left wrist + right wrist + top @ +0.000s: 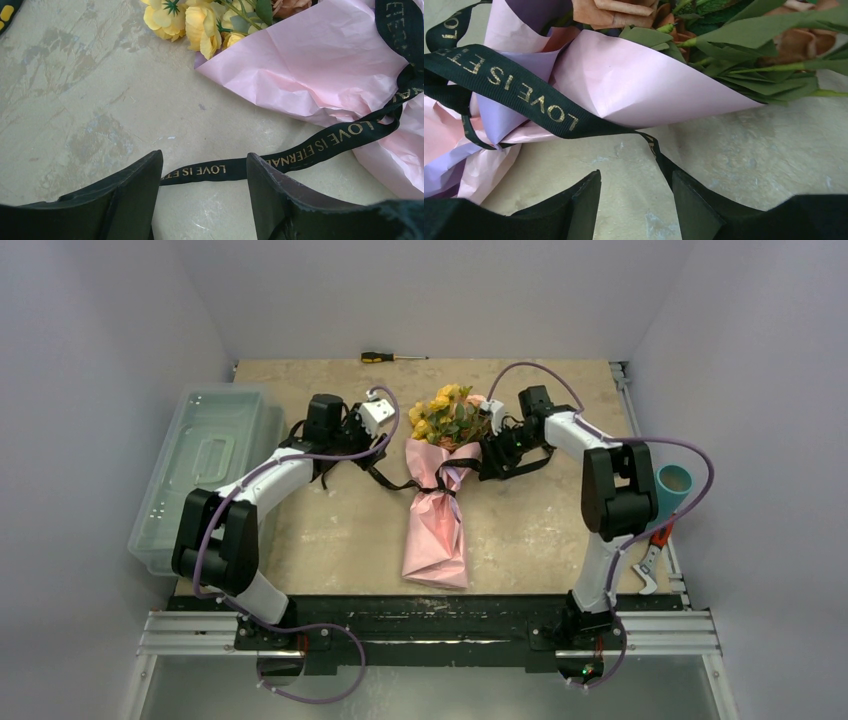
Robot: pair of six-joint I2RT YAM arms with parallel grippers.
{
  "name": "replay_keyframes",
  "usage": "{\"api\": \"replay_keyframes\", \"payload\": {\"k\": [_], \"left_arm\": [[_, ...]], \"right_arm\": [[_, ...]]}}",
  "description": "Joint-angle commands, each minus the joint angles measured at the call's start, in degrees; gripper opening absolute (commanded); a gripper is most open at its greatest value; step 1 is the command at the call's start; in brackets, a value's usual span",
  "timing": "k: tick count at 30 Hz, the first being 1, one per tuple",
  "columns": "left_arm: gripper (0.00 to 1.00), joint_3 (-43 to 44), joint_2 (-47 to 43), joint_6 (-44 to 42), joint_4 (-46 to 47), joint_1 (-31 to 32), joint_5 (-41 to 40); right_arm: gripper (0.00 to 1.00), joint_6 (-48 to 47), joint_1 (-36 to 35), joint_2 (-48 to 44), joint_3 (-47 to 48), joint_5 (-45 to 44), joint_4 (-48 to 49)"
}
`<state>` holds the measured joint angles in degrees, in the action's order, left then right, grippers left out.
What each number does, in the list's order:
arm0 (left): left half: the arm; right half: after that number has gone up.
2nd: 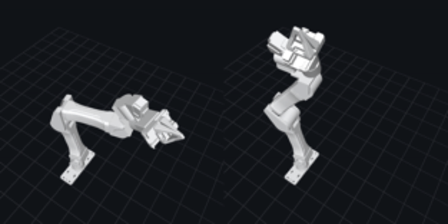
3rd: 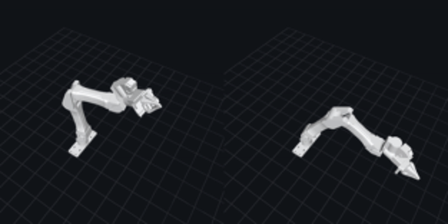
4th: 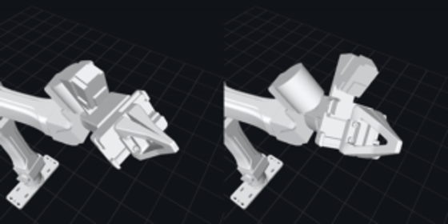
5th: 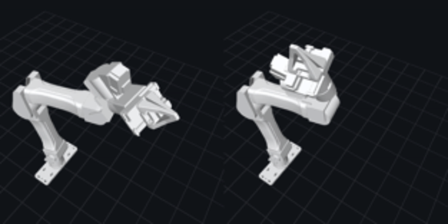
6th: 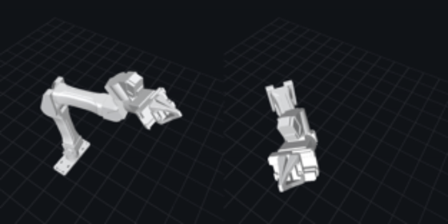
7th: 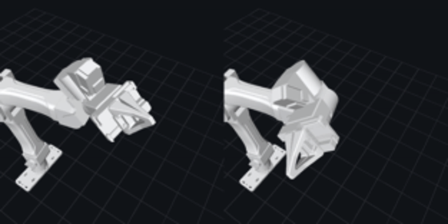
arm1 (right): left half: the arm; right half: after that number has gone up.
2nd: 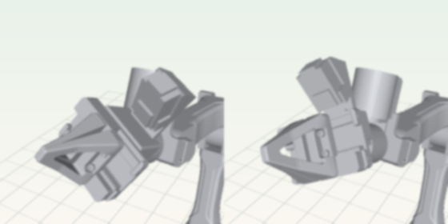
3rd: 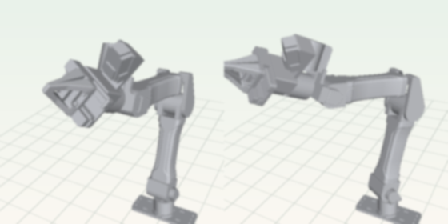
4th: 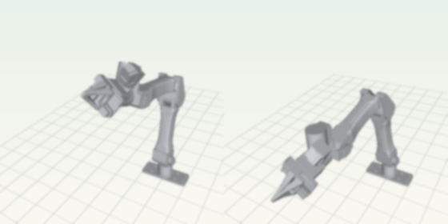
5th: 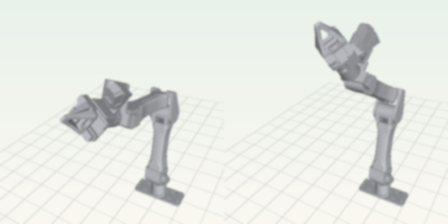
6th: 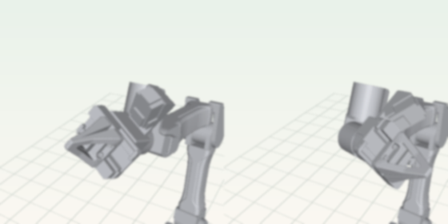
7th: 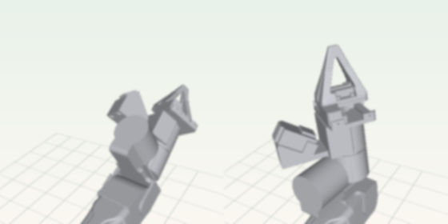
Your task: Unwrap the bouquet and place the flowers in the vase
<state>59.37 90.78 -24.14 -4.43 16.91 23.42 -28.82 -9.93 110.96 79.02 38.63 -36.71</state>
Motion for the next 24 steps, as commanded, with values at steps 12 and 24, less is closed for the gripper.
{"api": "replay_keyframes", "payload": {"k": [12, 24], "left_arm": [[0.68, 1.6, -2.3, 2.8, 0.8, 0.2, -3.4], [0.98, -1.0, -5.5, 5.3, 7.4, 0.1, -3.1]], "right_arm": [[0.00, -6.3, -0.1, -9.2, -0.5, 1.1, -3.1], [0.00, -12.2, 6.7, -14.9, -1.8, -0.8, -11.7]]}}
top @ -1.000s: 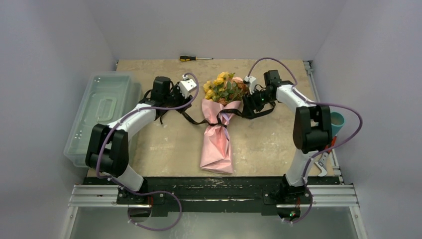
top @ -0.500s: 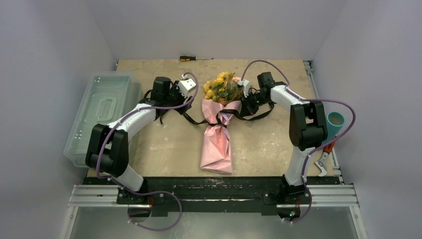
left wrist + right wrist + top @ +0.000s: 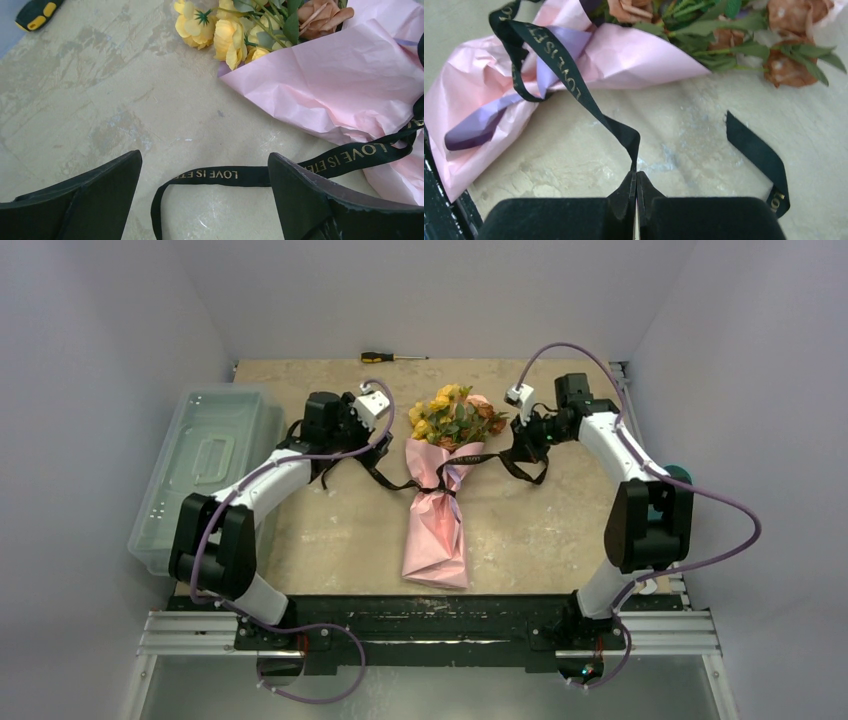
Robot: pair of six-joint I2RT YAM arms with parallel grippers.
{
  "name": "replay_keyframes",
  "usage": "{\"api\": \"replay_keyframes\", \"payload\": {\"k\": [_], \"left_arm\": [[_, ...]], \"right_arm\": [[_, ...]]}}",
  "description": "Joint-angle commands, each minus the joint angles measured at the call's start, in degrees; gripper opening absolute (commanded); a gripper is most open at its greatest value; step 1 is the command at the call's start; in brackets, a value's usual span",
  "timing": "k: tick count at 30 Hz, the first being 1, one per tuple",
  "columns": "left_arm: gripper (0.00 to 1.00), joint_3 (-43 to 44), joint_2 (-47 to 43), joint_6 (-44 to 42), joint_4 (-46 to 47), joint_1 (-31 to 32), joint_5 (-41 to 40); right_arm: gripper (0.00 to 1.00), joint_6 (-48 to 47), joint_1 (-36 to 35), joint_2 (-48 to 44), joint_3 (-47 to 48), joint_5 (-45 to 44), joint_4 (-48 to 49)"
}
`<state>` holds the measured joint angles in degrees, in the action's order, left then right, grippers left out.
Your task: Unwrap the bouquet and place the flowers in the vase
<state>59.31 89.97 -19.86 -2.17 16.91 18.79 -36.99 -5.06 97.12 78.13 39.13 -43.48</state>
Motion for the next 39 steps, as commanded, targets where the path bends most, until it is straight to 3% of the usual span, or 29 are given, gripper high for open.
{"api": "replay_keyframes", "payload": {"k": [1, 4, 9, 14, 15, 17, 18, 24, 26, 32, 39], "left_arm": [[1.00, -1.6, -5.4, 0.9, 5.7, 0.1, 2.4], [1.00, -1.6, -6.5, 0.3, 4.8, 0.1, 6.1], [1.00, 1.5, -4.6, -3.1, -5.0, 0.2, 13.9], [1.00, -2.5, -5.8, -2.0, 0.7, 0.8, 16.8], [1.00, -3.7, -6.3, -1.9, 3.2, 1.3, 16.3], [1.00, -5.3, -7.0, -3.2, 5.3, 2.8, 15.6], [1.00, -5.9, -7.2, -4.5, 5.5, 3.5, 15.3], [0.98, -9.6, -8.9, -9.1, 8.0, 8.1, 13.6], [0.93, -10.7, -9.1, -9.2, 9.3, 9.2, 13.3], [0.62, -12.0, -8.3, -11.4, 10.3, 12.9, 13.7], [0.46, -12.9, -6.6, -13.5, 11.2, 14.8, 13.0]], "right_arm": [[0.00, -4.7, 2.5, -1.3, -1.0, -1.5, -6.0], [0.00, -7.5, 3.7, -2.5, -2.0, -3.0, -9.4], [0.00, -11.0, 5.8, -4.7, -5.4, -7.1, -11.2], [0.00, -10.5, 7.6, -2.7, -5.2, -9.8, -10.3], [0.06, -9.8, 7.6, -2.2, -4.1, -9.6, -10.9], [0.31, -8.5, 7.5, -1.9, -2.0, -6.5, -11.8], [0.36, -8.1, 7.5, -2.1, -1.4, -4.8, -12.0], [0.38, -6.3, 5.9, -4.7, 0.3, 2.8, -12.0], [0.38, -3.5, 3.0, -5.4, 0.9, 4.8, -10.7], [0.38, 7.0, -7.4, -6.1, 0.7, 8.2, -2.6], [0.35, 15.4, -13.9, -1.4, 3.0, 8.6, 3.7]]}}
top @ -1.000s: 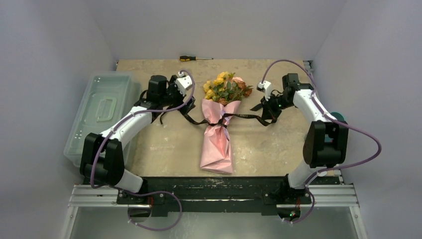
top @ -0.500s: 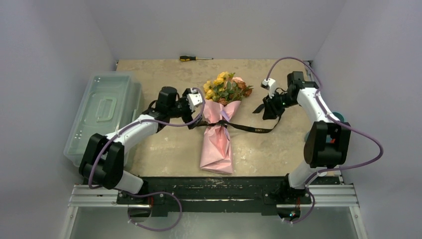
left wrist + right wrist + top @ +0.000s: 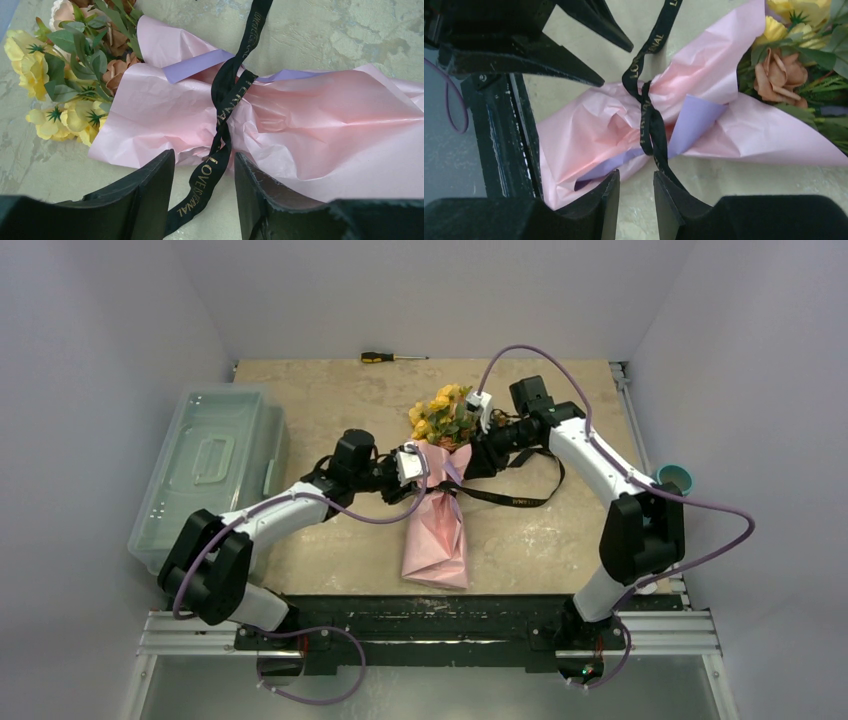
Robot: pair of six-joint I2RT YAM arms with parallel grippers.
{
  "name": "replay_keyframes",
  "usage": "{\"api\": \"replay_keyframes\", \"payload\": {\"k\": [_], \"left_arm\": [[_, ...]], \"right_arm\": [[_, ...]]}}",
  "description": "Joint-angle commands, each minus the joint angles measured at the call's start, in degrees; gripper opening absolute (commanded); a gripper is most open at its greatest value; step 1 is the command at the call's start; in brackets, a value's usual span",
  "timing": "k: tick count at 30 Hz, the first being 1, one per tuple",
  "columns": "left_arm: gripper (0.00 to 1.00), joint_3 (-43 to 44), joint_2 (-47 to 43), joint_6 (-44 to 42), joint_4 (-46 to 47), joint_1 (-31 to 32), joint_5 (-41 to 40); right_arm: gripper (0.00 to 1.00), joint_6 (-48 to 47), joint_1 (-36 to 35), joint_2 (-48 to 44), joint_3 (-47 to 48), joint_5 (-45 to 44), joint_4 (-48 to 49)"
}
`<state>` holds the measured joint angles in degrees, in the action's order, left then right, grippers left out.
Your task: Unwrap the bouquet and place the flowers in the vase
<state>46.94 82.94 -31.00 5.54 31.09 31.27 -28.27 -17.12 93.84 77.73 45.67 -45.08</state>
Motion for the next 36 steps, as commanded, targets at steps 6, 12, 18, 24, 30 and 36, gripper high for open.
{"api": "replay_keyframes", "payload": {"k": [6, 12, 18, 24, 30, 36], "left_arm": [[0.37, -1.6, 1.3, -4.0, 4.5, 3.2, 0.1], [0.35, -4.2, 1.1, -8.9, 3.3, 6.3, -0.8], [0.33, -5.3, 2.2, -12.5, 1.5, 7.2, -1.4], [0.32, -5.7, 3.4, -13.8, 0.6, 7.7, -1.0], [0.31, -5.1, 4.2, -13.5, 0.8, 7.8, -1.3], [0.31, -4.9, 4.4, -12.8, 1.0, 7.8, -1.5]], "right_arm": [[0.31, 11.4, -5.7, 3.8, 3.6, 1.6, 9.6], [0.31, 12.0, -8.8, 7.4, 3.6, -0.7, 11.0], [0.30, 11.0, -10.0, 10.5, 3.6, -4.4, 11.1], [0.32, 10.7, -10.6, 12.8, 3.9, -8.9, 11.2], [0.38, 10.0, -11.1, 13.6, 3.9, -10.6, 10.0], [0.28, 9.2, -11.8, 14.0, 4.0, -12.2, 9.8]]}}
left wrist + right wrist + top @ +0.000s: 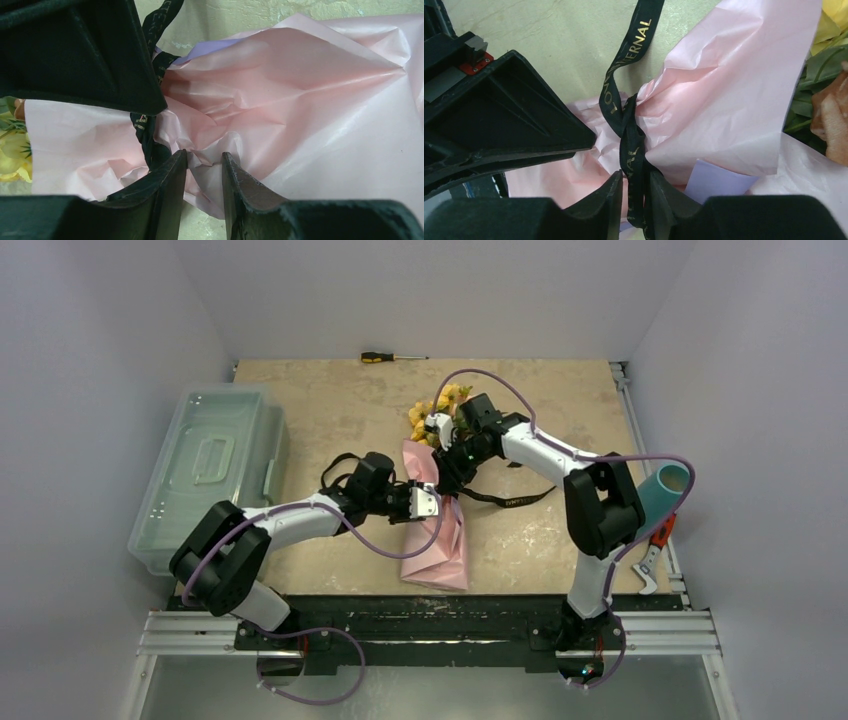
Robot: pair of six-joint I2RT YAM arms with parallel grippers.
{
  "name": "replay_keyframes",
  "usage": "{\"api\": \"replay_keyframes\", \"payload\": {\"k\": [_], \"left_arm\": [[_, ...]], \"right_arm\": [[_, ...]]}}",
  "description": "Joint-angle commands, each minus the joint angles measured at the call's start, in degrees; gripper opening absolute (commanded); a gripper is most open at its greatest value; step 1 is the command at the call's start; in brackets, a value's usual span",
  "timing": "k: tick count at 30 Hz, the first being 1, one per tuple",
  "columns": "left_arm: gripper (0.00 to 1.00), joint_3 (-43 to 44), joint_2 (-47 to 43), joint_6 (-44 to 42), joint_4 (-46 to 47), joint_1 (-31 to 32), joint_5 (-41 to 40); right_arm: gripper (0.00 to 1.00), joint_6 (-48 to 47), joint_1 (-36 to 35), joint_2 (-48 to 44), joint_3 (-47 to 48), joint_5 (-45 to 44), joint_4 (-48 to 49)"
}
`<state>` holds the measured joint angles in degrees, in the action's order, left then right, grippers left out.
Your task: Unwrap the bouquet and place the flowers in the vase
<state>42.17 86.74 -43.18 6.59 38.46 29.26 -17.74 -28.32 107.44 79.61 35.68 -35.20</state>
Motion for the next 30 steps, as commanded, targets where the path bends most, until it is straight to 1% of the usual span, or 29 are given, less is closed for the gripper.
{"api": "replay_keyframes", "payload": {"k": [1, 2, 4, 6, 8, 13, 16, 20, 22, 24, 27, 30], "left_arm": [[0.31, -0.1, 0.6, -0.4, 0.0, 0.5, 0.5], [0.31, 0.0, 0.6, -0.4, -0.1, 0.5, 0.4], [0.30, 0.1, 0.6, -0.3, -0.6, 0.5, 0.3], [0.29, 0.1, 0.5, -0.2, -0.9, 0.5, 0.2], [0.28, 0.0, 0.5, -0.3, -1.4, 0.5, 0.3], [0.26, -0.2, 0.4, -0.3, -2.1, 0.5, -0.2], [0.26, -0.2, 0.2, -0.3, -2.5, 0.5, -0.2], [0.25, -0.2, 0.2, -0.5, -2.9, 0.5, -0.2], [0.25, -0.2, 0.3, -0.6, -3.0, 0.5, -0.2], [0.25, -0.2, 0.4, -0.6, -3.1, 0.5, -0.2], [0.25, -0.2, 0.4, -0.6, -3.2, 0.5, -0.2], [0.25, -0.2, 0.4, -0.7, -3.2, 0.5, -0.2]], "right_arm": [[0.20, -1.6, -0.6, 0.2, 2.3, -2.2, -0.2], [0.14, -1.9, -0.6, -0.1, 2.5, -2.2, -0.4], [0.07, -2.7, -0.6, -1.1, 2.5, -1.7, -0.6], [0.03, -3.0, -0.5, -2.4, 2.5, -0.5, -1.0], [0.03, -3.4, -0.5, -3.2, 2.7, -0.2, -1.9], [0.09, -4.1, 0.2, -4.5, 2.5, 0.4, -3.9], [0.09, -4.0, 1.1, -5.2, 2.2, 1.0, -4.1], [0.04, -3.8, 1.8, -6.0, 2.1, 1.2, -4.1], [0.05, -3.9, 2.1, -6.1, 2.3, 1.1, -4.6], [0.08, -3.9, 2.7, -6.3, 2.4, 1.1, -5.1], [0.17, -4.2, 3.8, -6.4, 2.4, 0.9, -6.0], [0.18, -4.9, 4.5, -6.5, 2.2, 0.8, -6.8]]}}
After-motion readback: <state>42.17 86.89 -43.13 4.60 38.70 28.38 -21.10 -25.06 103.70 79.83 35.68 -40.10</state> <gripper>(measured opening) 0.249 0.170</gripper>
